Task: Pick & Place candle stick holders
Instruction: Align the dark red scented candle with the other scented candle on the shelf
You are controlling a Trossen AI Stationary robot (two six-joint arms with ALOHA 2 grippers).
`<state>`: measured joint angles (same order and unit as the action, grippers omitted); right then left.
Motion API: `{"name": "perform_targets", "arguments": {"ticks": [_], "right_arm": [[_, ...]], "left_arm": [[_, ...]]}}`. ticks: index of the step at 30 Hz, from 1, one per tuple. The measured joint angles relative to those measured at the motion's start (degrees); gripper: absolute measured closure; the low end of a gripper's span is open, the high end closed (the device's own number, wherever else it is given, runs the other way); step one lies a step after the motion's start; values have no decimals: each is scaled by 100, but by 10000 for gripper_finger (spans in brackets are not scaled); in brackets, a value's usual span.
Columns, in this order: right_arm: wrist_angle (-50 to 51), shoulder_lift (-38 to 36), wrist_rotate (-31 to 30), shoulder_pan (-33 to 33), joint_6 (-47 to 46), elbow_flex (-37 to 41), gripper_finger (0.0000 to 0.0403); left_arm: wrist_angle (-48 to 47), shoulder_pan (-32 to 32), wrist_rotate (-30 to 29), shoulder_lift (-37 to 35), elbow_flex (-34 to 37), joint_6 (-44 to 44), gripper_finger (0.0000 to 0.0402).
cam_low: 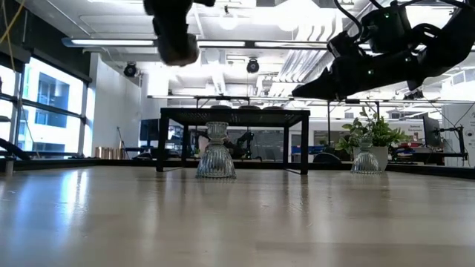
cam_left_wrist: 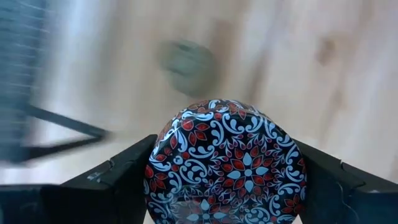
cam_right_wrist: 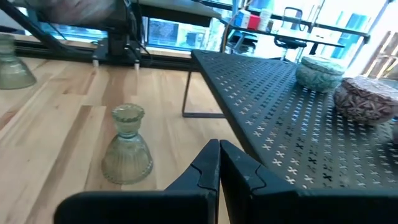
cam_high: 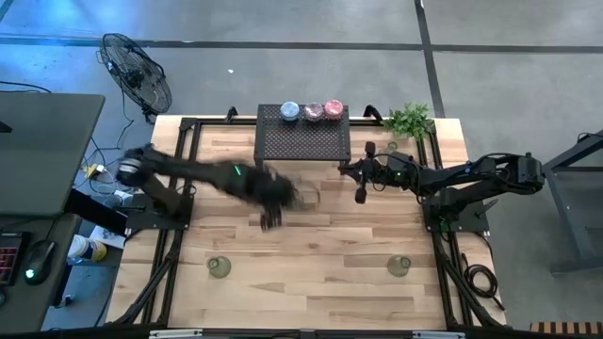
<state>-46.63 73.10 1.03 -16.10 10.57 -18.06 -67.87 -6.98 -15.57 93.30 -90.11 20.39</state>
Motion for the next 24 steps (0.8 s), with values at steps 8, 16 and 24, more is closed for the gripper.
{"name": "perform_targets", "arguments": {"ticks": [8,16,24], "right_arm": [[28,0,-263,-2,-9,1,402],[52,0,-519,-4,-66,0,403],[76,0,-707,-48,-22,0,403]], "left_arm": [[199,3074,479,-833,-5,-1656,111],[1313,5266,2006,-123,-4,-2773,111],[1526,5365,2130,758,-339,-3229,111]]}}
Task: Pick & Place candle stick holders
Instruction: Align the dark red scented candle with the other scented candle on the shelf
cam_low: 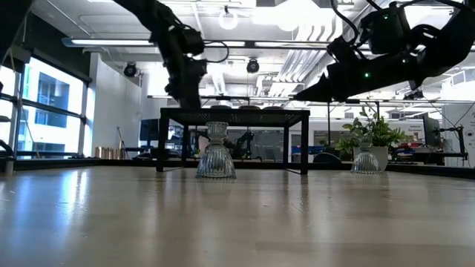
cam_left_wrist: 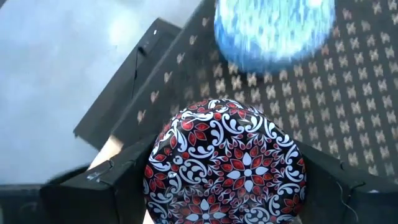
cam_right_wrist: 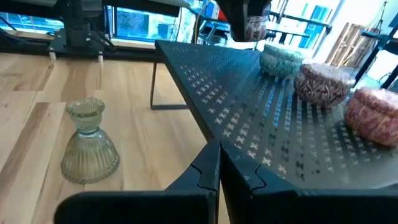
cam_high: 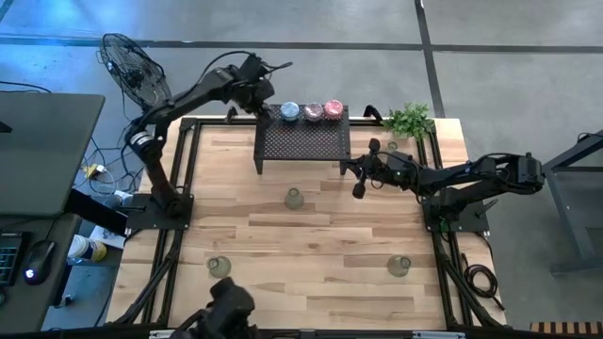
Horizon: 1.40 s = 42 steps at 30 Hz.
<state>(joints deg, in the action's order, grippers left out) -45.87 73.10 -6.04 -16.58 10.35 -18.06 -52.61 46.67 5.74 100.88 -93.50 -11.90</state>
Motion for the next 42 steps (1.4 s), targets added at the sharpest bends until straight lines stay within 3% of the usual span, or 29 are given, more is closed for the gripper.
{"name": "perform_targets", "arguments": {"ticks": [7,20,26,32,38,42], "right_arm": [[204,0,39,-30,-150,0,403],[195,0,40,-28,-236,0,403],[195,0,42,-28,-238,0,403],[195,0,42,-28,-238,0,403],[195,0,42,-28,-239,0,403],[193,0,37,-66,-207,0,403]], "left_arm": [[-43,16,-91,415,-440,-6,111],[29,-29,11,610,-441,-70,110],[13,-77,214,614,-441,-50,54],[-83,-102,123,614,-504,-133,41],[-600,-100,-229,595,-987,-581,45],[-629,-247,-147,203,-1037,-1110,88]]}}
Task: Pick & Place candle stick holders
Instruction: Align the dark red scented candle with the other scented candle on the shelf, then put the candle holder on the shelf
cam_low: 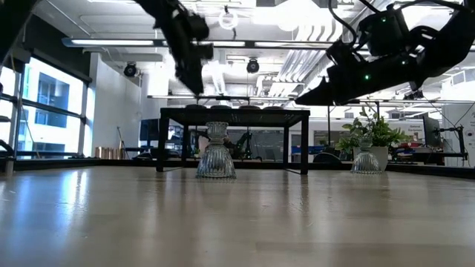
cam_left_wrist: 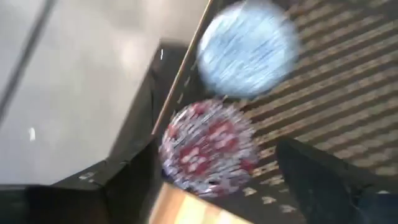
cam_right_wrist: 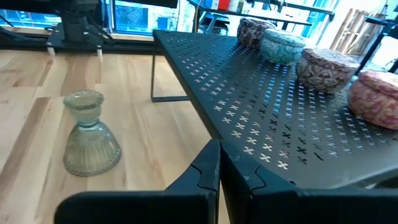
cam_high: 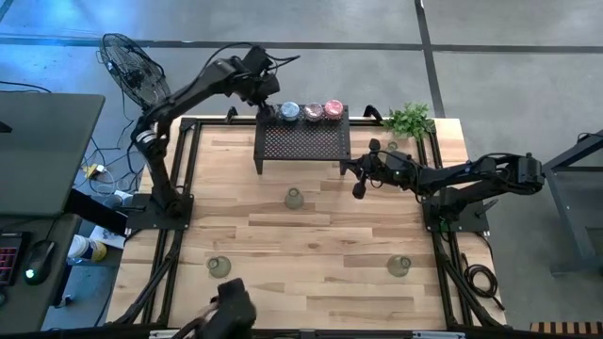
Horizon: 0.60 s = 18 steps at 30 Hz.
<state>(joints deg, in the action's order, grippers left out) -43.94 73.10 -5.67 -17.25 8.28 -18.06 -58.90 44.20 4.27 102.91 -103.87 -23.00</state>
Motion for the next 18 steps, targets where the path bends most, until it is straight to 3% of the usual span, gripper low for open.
{"name": "perform_targets", "arguments": {"ticks": [6,9,13,15,18], "right_arm": [[31,0,-8,-220,17,0,403],[99,-1,-2,-337,-22,0,403],[98,0,8,-451,-28,2,403],[60,-16,83,-486,-26,1,403],[349,-61,269,-537,-77,-147,403]], "left_arm": [[810,2,676,-1240,991,-228,223],[1555,5,997,-2011,1952,-253,291],[3228,-98,1559,-3115,3603,-92,370],[3761,-153,1735,-3466,4313,193,393],[4030,-359,1809,-3718,4944,557,389]]}}
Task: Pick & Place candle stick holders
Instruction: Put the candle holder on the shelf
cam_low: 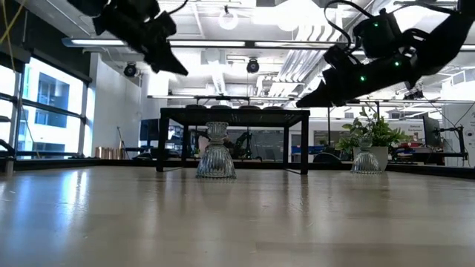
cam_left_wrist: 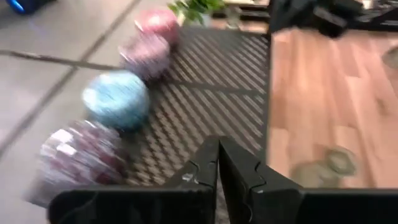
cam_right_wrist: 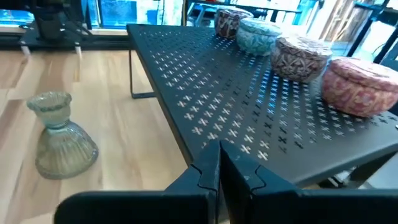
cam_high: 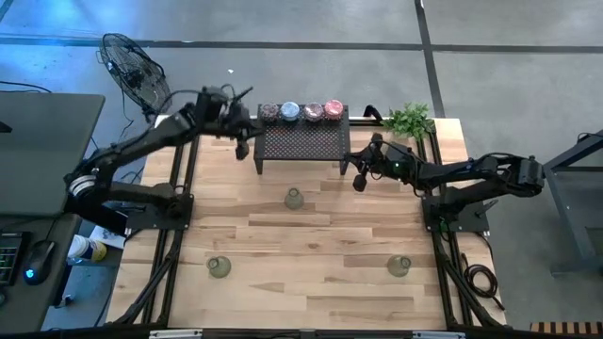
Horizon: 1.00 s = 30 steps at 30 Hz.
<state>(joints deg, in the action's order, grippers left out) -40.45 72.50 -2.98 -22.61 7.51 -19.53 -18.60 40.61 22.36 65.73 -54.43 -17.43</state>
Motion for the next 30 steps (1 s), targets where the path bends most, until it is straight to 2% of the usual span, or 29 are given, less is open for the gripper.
{"name": "perform_targets", "arguments": {"ticks": [4,7,12,16,24,30], "right_arm": [[694,-68,-1,85,-147,-286,403],[879,-68,-16,264,-151,-431,403],[894,-73,-41,672,-423,-570,403],[957,-73,-211,1142,-619,-570,403],[1069,-71,-1061,1962,-746,-570,403],[1121,-71,-1169,2188,-965,-570,403]], "left_arm": [[211,-612,-218,-257,715,128,396],[1261,-1197,-243,-525,1337,123,398],[2852,-2114,-886,-820,2244,170,400],[4015,-2642,-1151,-841,2826,268,401],[4379,-2917,-1308,-839,3285,470,401],[5422,-2902,-1525,-835,3927,632,401]]}}
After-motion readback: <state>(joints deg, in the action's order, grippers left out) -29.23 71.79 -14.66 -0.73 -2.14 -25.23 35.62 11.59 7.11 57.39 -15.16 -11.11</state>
